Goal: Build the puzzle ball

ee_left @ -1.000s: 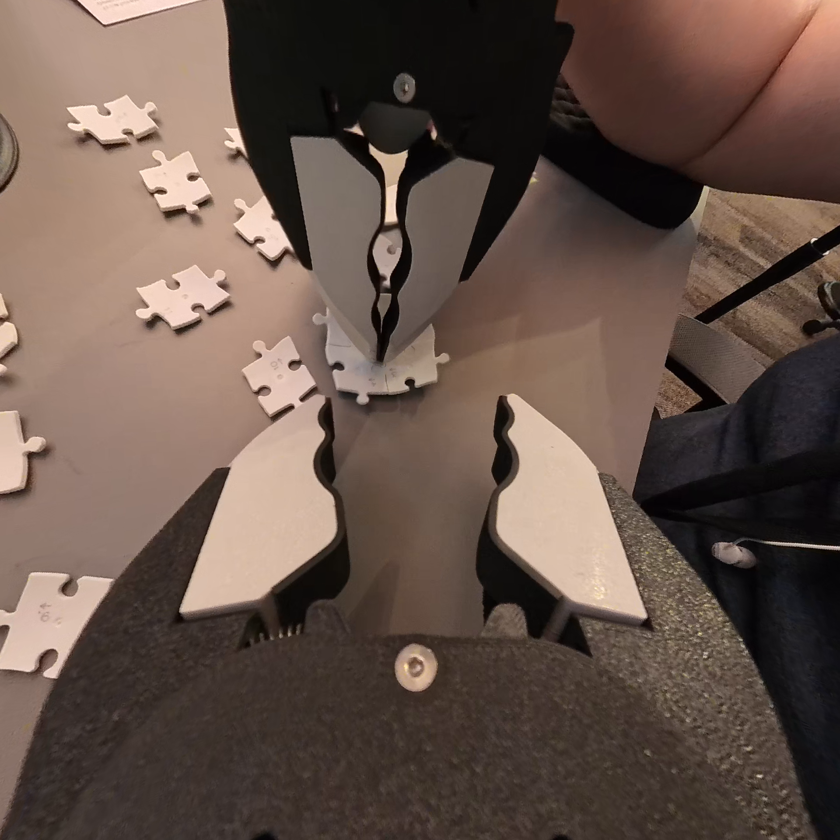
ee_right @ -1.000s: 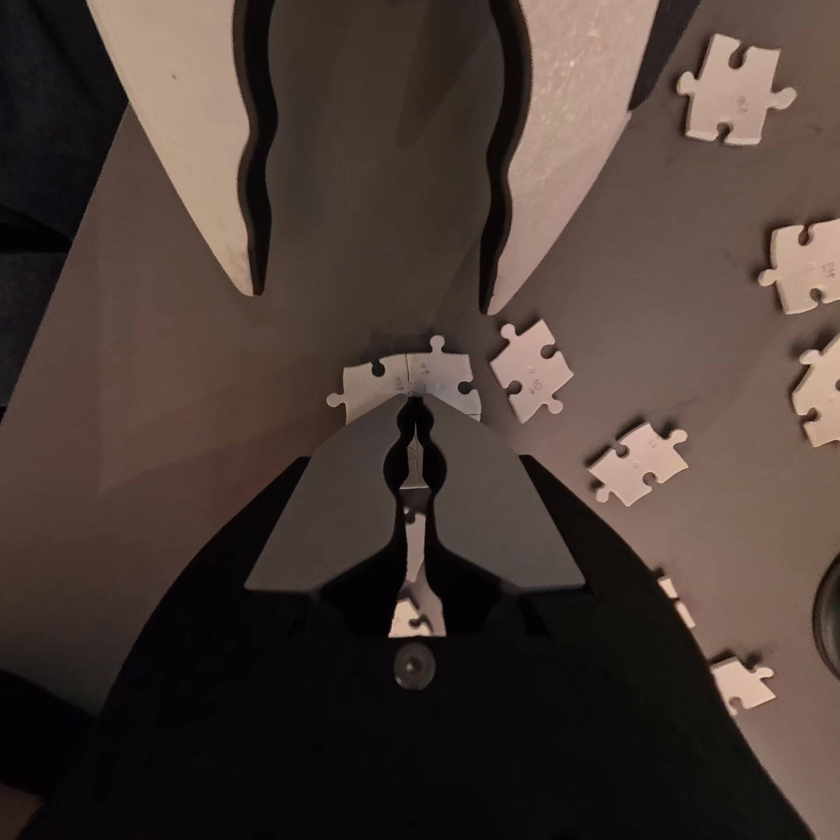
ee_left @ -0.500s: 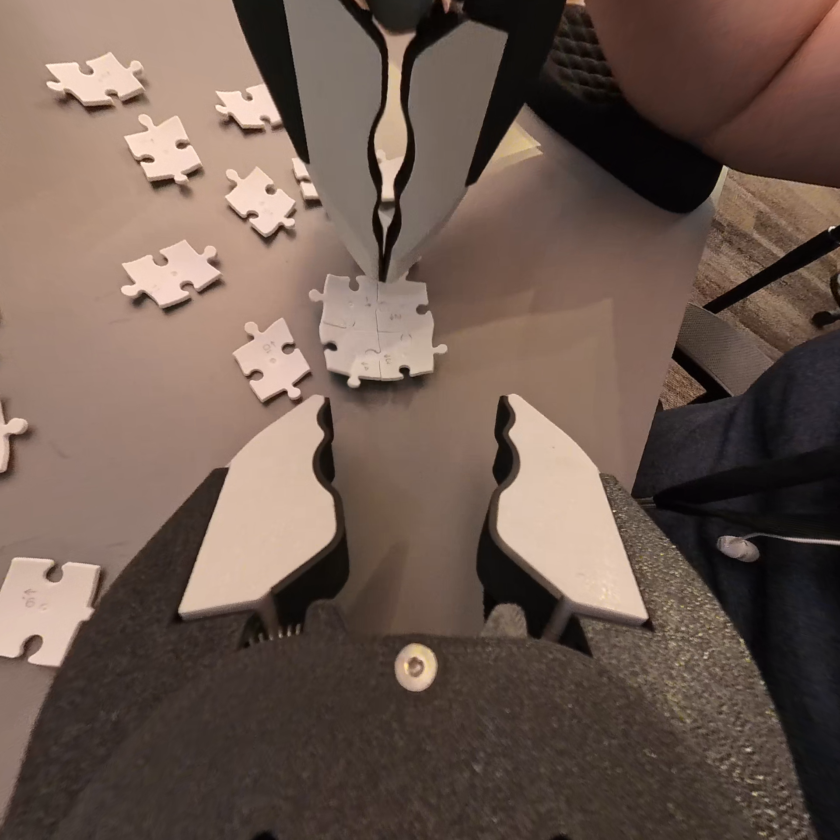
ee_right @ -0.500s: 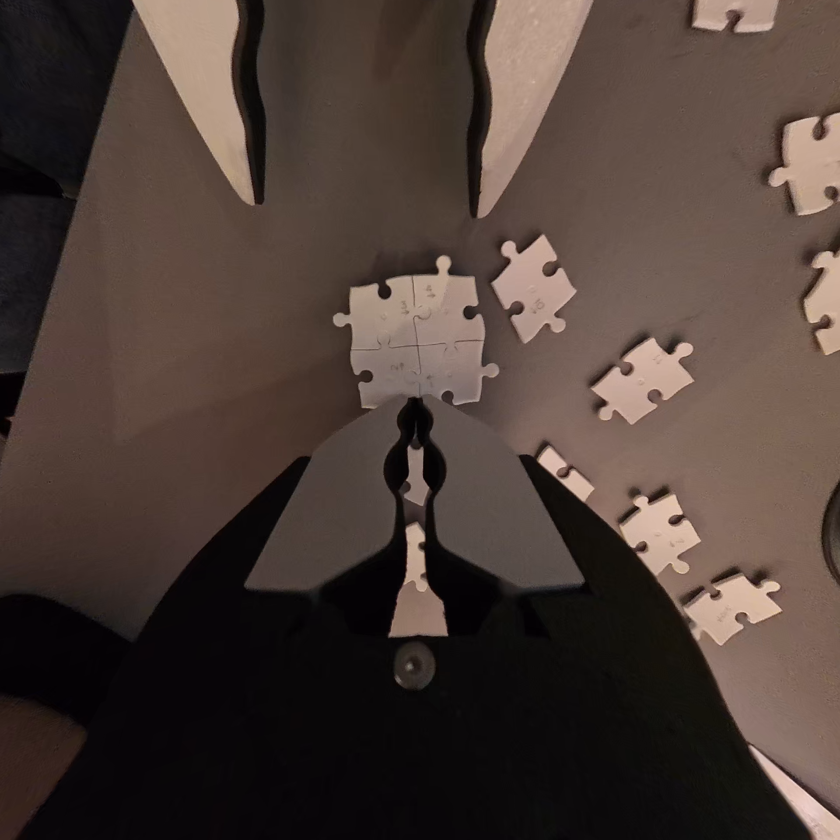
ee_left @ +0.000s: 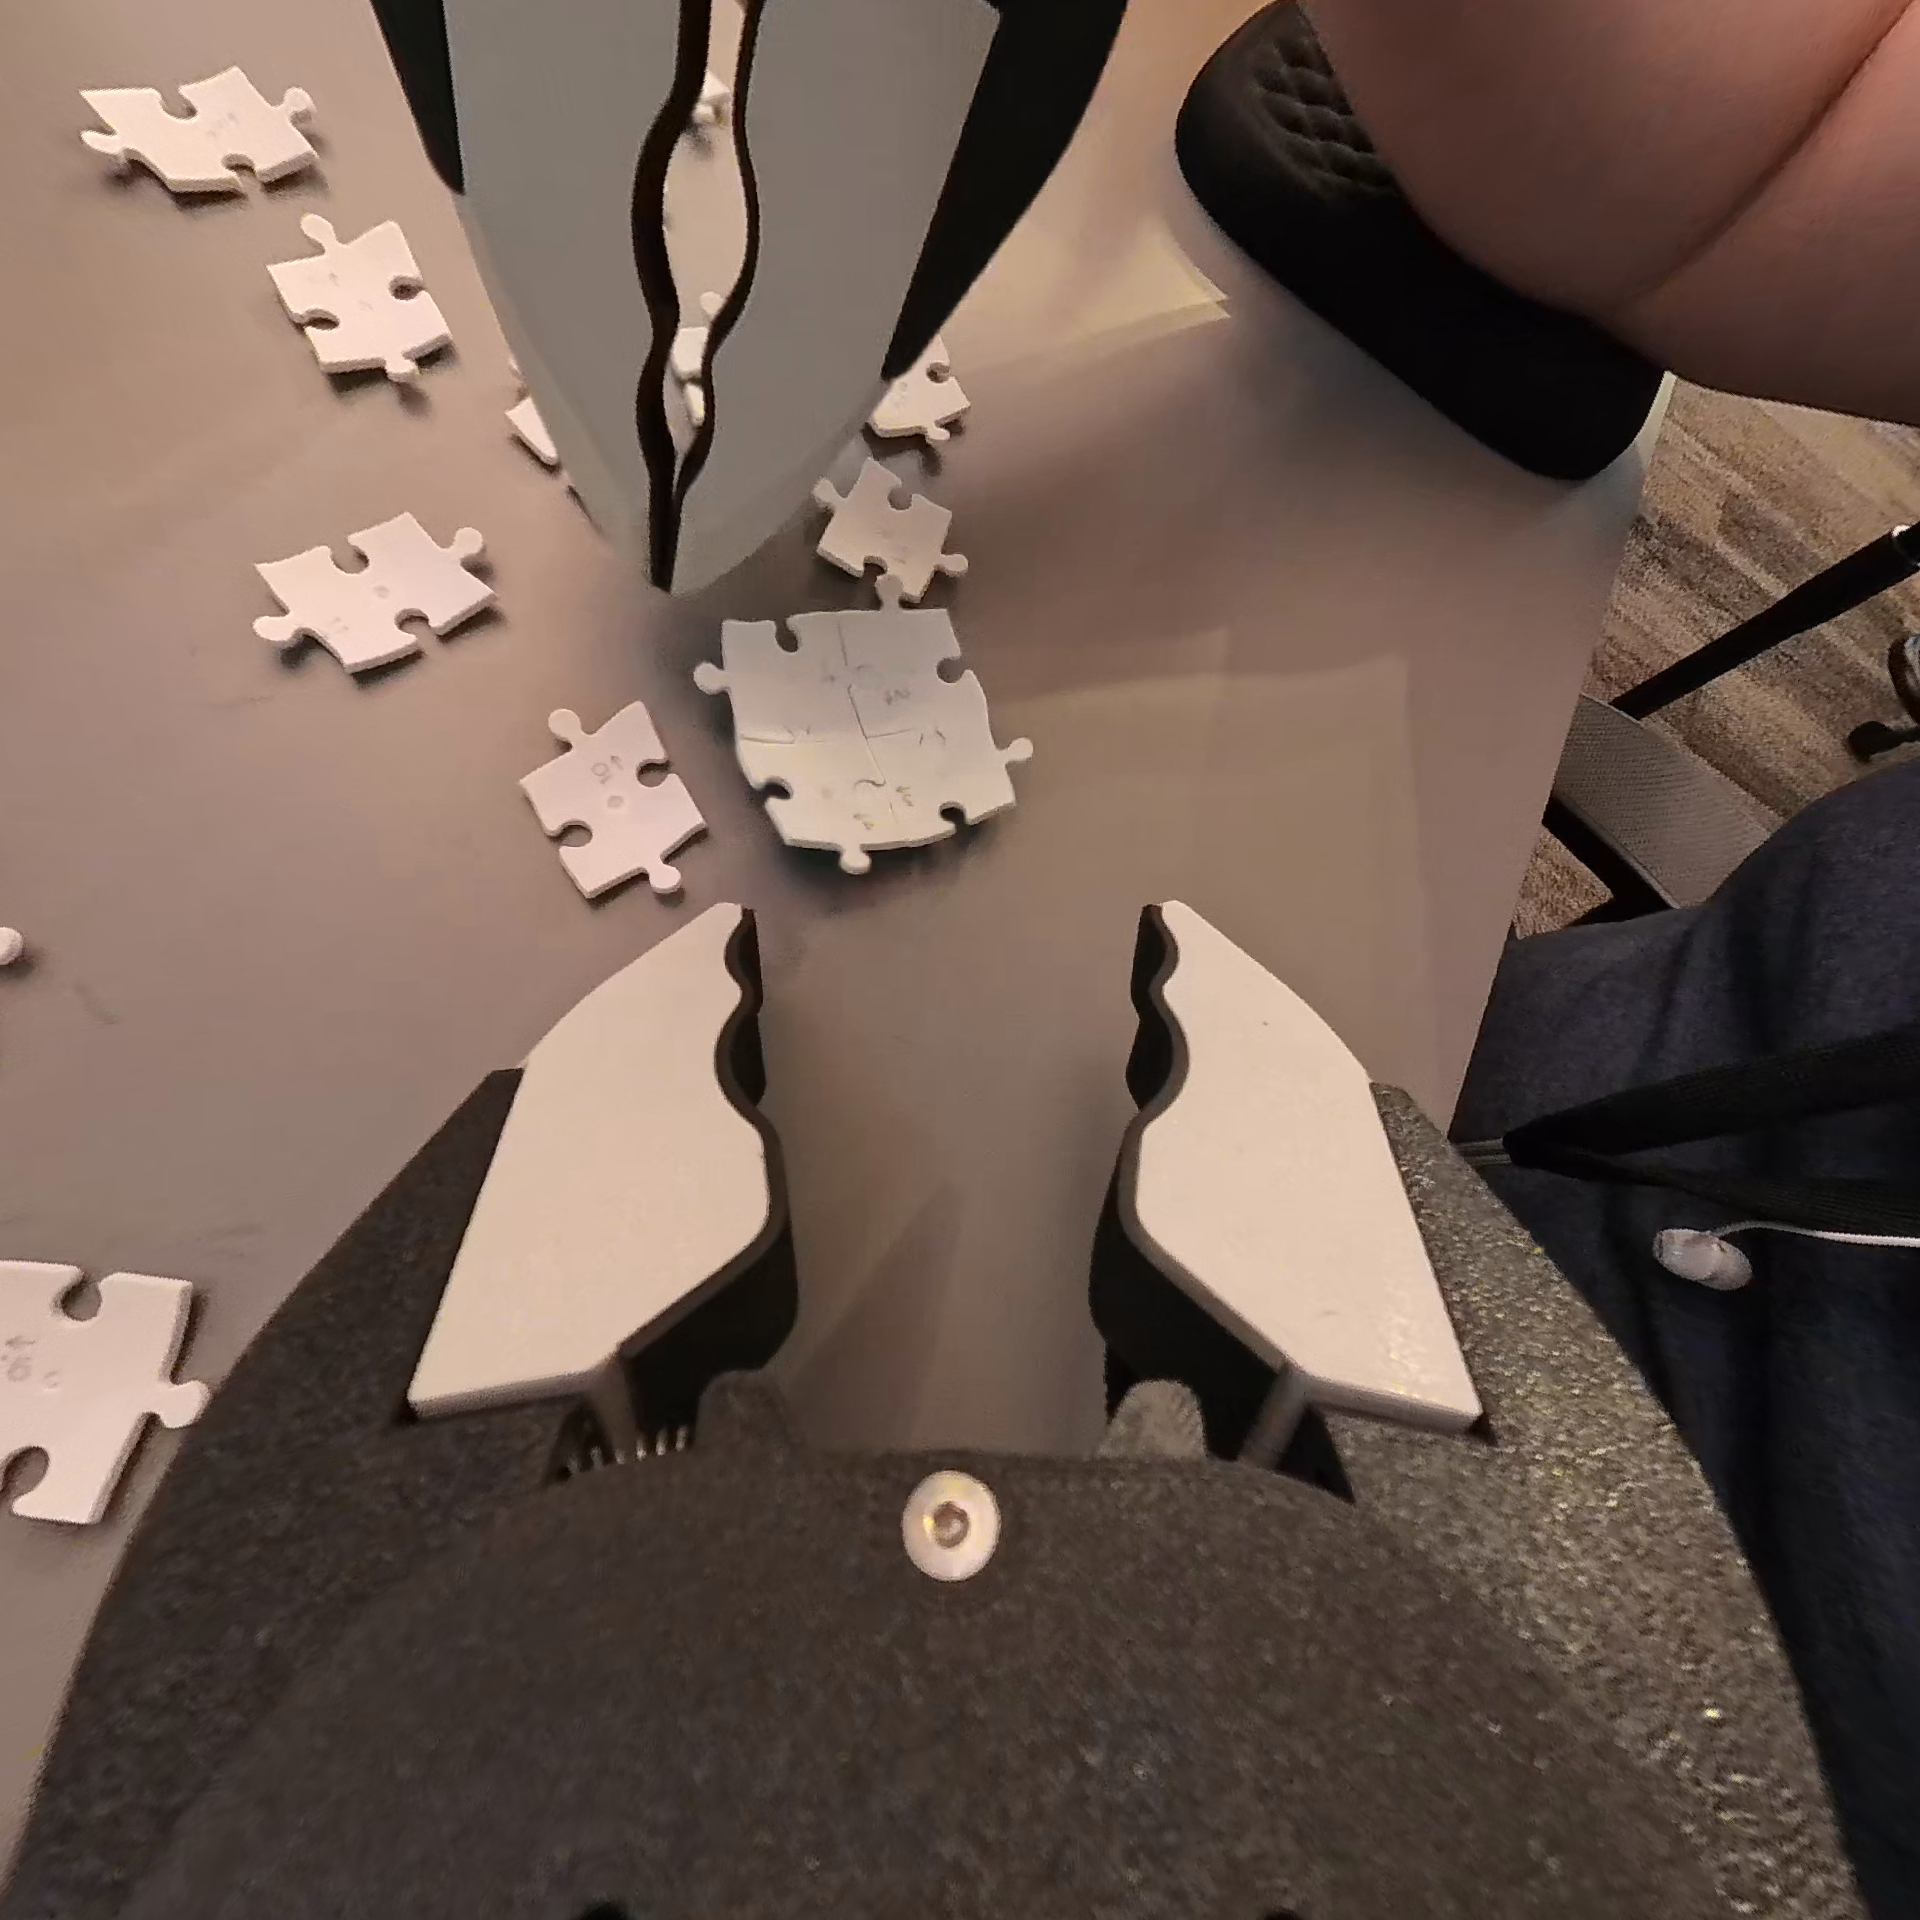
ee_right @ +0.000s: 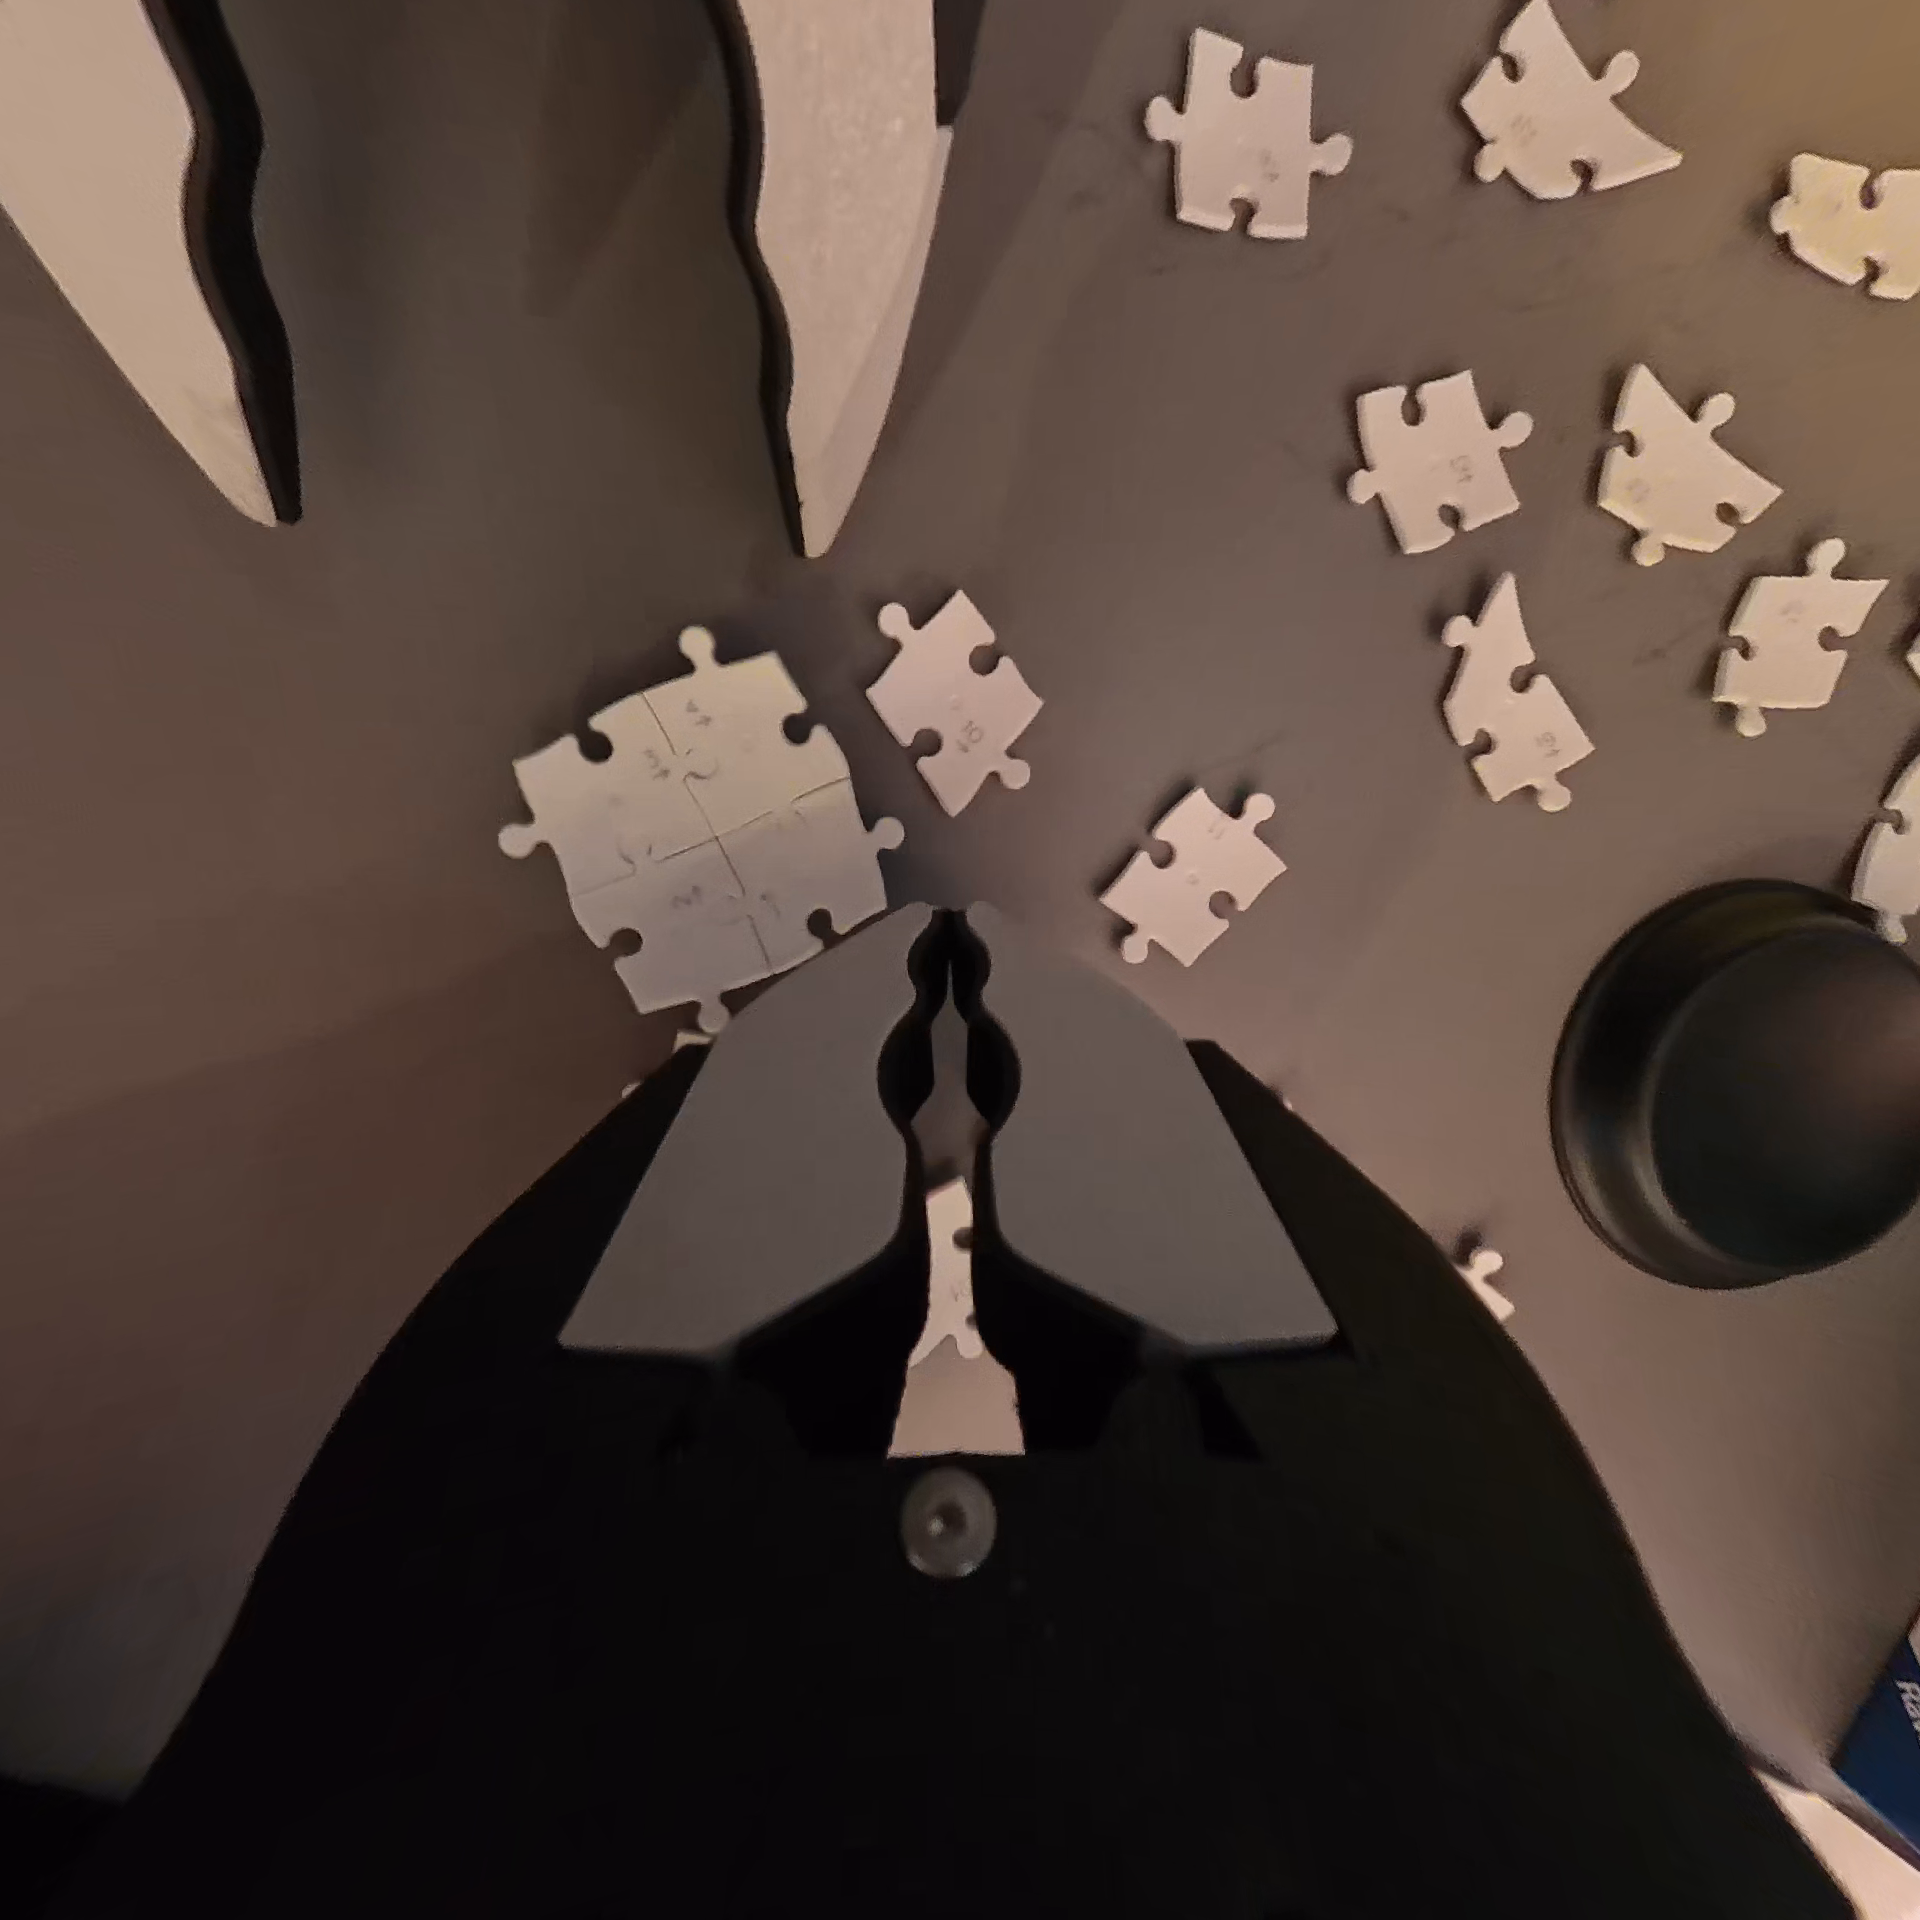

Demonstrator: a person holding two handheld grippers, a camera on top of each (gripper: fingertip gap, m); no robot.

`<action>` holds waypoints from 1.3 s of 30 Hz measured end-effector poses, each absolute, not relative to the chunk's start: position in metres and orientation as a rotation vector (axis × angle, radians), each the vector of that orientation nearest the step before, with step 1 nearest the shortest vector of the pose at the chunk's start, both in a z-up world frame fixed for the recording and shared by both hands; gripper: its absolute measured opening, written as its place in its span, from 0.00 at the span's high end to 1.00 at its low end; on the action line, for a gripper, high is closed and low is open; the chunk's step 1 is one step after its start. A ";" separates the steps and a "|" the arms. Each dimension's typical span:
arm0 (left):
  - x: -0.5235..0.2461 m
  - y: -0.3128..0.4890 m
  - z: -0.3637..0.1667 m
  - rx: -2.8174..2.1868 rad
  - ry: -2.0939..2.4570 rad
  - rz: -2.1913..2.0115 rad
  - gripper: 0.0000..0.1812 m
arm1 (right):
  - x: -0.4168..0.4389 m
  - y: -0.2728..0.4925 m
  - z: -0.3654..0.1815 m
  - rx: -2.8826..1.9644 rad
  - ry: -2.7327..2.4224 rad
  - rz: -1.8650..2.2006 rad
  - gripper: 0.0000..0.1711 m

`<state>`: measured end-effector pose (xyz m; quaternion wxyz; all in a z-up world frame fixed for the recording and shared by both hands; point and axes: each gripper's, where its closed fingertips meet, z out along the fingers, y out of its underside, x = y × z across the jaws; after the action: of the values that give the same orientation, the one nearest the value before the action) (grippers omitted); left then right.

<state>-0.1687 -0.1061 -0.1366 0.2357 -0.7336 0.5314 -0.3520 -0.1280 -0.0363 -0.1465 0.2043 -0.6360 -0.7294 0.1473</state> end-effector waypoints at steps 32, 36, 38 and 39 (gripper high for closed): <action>-0.164 -0.109 -0.142 -2.053 1.457 -0.941 0.62 | -0.113 -0.063 -0.139 -1.863 -2.111 0.603 0.99; -0.163 -0.108 -0.141 -2.052 1.459 -0.940 0.62 | -0.108 -0.067 -0.150 -1.836 -2.202 0.526 0.99; -0.163 -0.107 -0.141 -2.054 1.458 -0.938 0.62 | -0.105 -0.074 -0.154 -1.855 -2.246 0.522 0.99; -0.163 -0.107 -0.141 -2.054 1.458 -0.937 0.62 | -0.105 -0.077 -0.154 -1.858 -2.259 0.533 0.99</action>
<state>-0.1630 -0.1070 -0.1408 0.2251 -0.7447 0.5285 -0.3397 -0.1051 -0.0766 -0.1540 0.0839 -0.6227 -0.7571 0.1786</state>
